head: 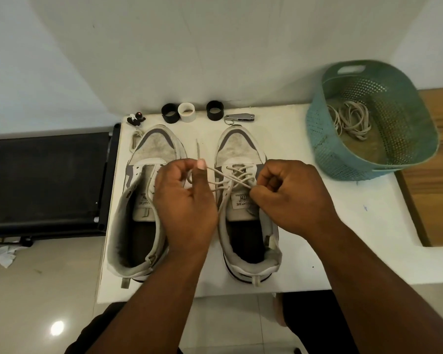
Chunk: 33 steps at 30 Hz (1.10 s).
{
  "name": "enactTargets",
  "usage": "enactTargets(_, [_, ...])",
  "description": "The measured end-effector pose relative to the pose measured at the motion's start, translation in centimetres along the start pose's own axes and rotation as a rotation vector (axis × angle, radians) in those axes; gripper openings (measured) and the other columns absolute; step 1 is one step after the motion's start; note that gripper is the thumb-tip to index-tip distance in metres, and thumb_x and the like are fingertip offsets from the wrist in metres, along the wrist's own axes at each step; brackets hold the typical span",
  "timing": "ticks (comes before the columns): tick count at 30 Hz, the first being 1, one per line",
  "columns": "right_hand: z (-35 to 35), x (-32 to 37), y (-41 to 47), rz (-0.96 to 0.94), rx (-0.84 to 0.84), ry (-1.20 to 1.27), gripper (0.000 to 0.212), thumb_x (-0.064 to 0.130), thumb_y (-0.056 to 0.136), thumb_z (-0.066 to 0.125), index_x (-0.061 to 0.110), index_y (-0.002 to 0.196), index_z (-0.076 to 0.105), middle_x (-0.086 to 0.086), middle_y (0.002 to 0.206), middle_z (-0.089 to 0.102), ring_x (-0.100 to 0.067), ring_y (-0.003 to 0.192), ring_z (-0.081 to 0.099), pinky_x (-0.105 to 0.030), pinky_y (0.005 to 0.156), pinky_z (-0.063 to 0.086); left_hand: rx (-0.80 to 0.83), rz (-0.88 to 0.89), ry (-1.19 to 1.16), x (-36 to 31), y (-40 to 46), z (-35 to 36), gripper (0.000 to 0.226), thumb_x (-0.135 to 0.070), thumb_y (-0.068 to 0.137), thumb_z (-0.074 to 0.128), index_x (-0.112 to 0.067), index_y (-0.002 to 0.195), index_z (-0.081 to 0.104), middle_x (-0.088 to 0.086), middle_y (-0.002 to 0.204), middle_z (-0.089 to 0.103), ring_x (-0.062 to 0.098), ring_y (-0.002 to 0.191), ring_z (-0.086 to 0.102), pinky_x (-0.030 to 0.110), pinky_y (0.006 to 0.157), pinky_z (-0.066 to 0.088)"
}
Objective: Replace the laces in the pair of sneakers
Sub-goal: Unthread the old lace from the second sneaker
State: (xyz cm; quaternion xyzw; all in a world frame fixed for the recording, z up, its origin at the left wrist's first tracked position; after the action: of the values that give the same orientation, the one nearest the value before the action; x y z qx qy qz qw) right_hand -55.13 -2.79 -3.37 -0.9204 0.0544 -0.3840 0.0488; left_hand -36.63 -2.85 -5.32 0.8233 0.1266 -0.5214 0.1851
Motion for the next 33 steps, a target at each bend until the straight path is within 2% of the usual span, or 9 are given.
enactTargets(5, [0.0, 0.1, 0.0, -0.015, -0.005, 0.013, 0.011, 0.028, 0.074, 0.073, 0.025, 0.067, 0.065, 0.011, 0.056, 0.062, -0.007, 0.055, 0.060, -0.020, 0.051, 0.043, 0.326, 0.392, 0.268, -1.9, -1.7, 1.2, 0.037, -0.025, 0.080, 0.073, -0.021, 0.117, 0.075, 0.000, 0.133, 0.061, 0.020, 0.130, 0.051, 0.030, 0.108, 0.038])
enactTargets(10, [-0.1, 0.0, 0.0, -0.023, -0.001, 0.045, 0.013, 0.037, 0.072, 0.070, 0.026, 0.066, 0.065, 0.010, 0.056, 0.062, -0.008, 0.055, 0.059, -0.023, 0.051, 0.046, 0.339, 0.391, 0.379, -0.8, -1.8, 1.6, 0.022, -0.033, 0.088, 0.066, -0.025, 0.102, 0.081, -0.001, 0.115, 0.075, 0.020, 0.108, 0.066, 0.036, 0.099, 0.048])
enactTargets(12, [-0.1, -0.1, 0.0, -0.019, -0.014, 0.041, 0.017, 0.041, 0.071, 0.069, 0.026, 0.066, 0.065, 0.010, 0.057, 0.062, -0.008, 0.056, 0.059, -0.024, 0.051, 0.046, 0.307, 0.272, 0.174, -1.0, -1.6, 1.4, 0.014, -0.032, 0.089, 0.071, -0.028, 0.097, 0.081, -0.008, 0.109, 0.075, 0.010, 0.105, 0.068, 0.030, 0.096, 0.050])
enactTargets(16, [-0.2, -0.3, 0.1, 0.007, -0.016, 0.032, 0.011, 0.029, 0.073, 0.071, 0.025, 0.064, 0.065, 0.011, 0.058, 0.063, -0.008, 0.057, 0.060, -0.022, 0.053, 0.044, 0.038, -0.335, -0.278, 0.7, 0.1, 0.5, 0.011, -0.018, 0.091, 0.077, -0.028, 0.086, 0.075, -0.010, 0.087, 0.076, 0.003, 0.086, 0.070, 0.035, 0.090, 0.059])
enactTargets(18, [-0.1, -0.3, 0.1, 0.008, -0.018, 0.017, 0.011, 0.029, 0.074, 0.071, 0.025, 0.065, 0.064, 0.011, 0.058, 0.063, -0.007, 0.058, 0.060, -0.022, 0.053, 0.044, -0.057, -0.396, -0.322, 1.1, 0.5, 0.2, 0.006, -0.016, 0.095, 0.073, -0.021, 0.098, 0.072, -0.008, 0.090, 0.075, 0.000, 0.086, 0.069, 0.034, 0.088, 0.057])
enactTargets(21, [0.5, 0.1, -0.1, -0.013, -0.036, 0.025, 0.007, 0.030, 0.074, 0.070, 0.027, 0.077, 0.065, 0.010, 0.065, 0.063, -0.008, 0.063, 0.059, -0.025, 0.057, 0.048, 0.052, -0.262, -0.278, 0.4, -0.2, 0.6, 0.054, -0.020, 0.089, 0.076, -0.027, 0.138, 0.055, -0.007, 0.133, 0.064, 0.000, 0.125, 0.058, 0.035, 0.109, 0.048])
enactTargets(24, [1.2, 0.9, -0.4, -0.116, -0.034, -0.084, 0.027, 0.039, 0.077, 0.064, 0.031, 0.102, 0.068, 0.010, 0.092, 0.063, -0.007, 0.081, 0.058, -0.027, 0.070, 0.050, 0.145, 0.063, -0.053, -0.7, -1.1, 0.5, 0.058, -0.024, 0.080, 0.075, -0.030, 0.135, 0.058, -0.008, 0.151, 0.048, 0.009, 0.145, 0.041, 0.040, 0.119, 0.038])
enactTargets(28, [2.1, 0.8, -0.3, -0.182, 0.001, -0.203, 0.029, 0.036, 0.085, 0.069, 0.029, 0.112, 0.073, 0.004, 0.111, 0.060, -0.015, 0.098, 0.056, -0.028, 0.081, 0.049, 0.324, 0.249, 0.101, -0.3, -1.6, 0.8, 0.020, -0.034, 0.076, 0.069, -0.024, 0.094, 0.071, -0.002, 0.145, 0.051, 0.026, 0.146, 0.036, 0.037, 0.120, 0.027])
enactTargets(33, [2.6, 1.2, -0.4, -0.194, -0.091, -0.257, 0.024, 0.035, 0.085, 0.061, 0.023, 0.101, 0.074, 0.000, 0.105, 0.066, -0.019, 0.091, 0.061, -0.029, 0.079, 0.048, 0.430, 0.161, 0.189, 0.7, -1.3, 0.9, 0.044, -0.043, 0.084, 0.061, -0.021, 0.123, 0.068, -0.008, 0.127, 0.063, 0.008, 0.123, 0.056, 0.038, 0.105, 0.048])
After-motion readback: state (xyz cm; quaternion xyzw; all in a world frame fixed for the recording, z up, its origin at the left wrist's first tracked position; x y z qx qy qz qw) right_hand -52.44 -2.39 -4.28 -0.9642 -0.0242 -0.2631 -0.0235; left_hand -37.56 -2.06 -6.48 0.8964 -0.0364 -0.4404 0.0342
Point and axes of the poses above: each hand's wrist, its own y-axis towards the middle knuckle, its own z-axis out of the palm, x = y × z, the point moved 3 cm from there along y, towards the middle knuckle
